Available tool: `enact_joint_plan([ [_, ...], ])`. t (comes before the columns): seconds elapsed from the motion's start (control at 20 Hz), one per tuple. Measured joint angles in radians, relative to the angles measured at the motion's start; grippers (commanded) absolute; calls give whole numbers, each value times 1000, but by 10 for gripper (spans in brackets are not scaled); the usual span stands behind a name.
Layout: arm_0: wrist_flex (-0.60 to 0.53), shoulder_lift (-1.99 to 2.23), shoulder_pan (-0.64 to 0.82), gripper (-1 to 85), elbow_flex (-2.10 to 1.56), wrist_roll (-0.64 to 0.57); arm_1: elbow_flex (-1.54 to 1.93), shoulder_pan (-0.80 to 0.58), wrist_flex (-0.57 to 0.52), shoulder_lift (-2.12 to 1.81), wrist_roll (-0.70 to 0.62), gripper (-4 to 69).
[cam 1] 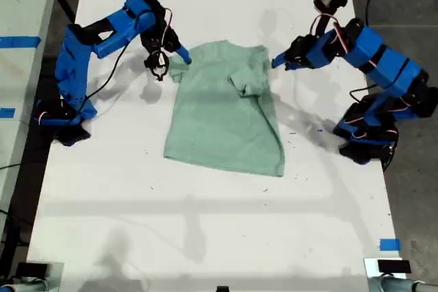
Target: Fold tshirt
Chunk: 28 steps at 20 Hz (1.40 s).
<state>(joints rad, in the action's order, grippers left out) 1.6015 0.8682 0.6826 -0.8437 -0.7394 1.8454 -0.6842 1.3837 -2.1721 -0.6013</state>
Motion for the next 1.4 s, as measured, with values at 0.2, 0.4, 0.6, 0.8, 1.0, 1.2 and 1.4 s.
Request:
enact_joint_plan([
  [0.2, -15, -135, 3, 57, 66, -6, 67, 0, 2, -81, 14, 116],
  [0.4, -18, -169, 3, 0, 100, -2, 89, 0, 2, -106, 18, 110],
  [0.6, -2, -110, 3, 0, 94, 0, 95, 0, 2, -107, 18, 108],
  [0.8, 60, 110, 6, 0, 69, -2, 121, 0, 2, -124, 18, 105],
  [1.0, -18, 281, -52, 0, 69, -32, 146, -12, 2, -150, 18, 102],
  [1.2, -272, 221, -227, 0, 71, -72, 146, -12, 2, -150, 18, 101],
  [1.4, -440, -32, -282, 247, 71, -75, 176, -12, 2, -166, 29, 99],
])
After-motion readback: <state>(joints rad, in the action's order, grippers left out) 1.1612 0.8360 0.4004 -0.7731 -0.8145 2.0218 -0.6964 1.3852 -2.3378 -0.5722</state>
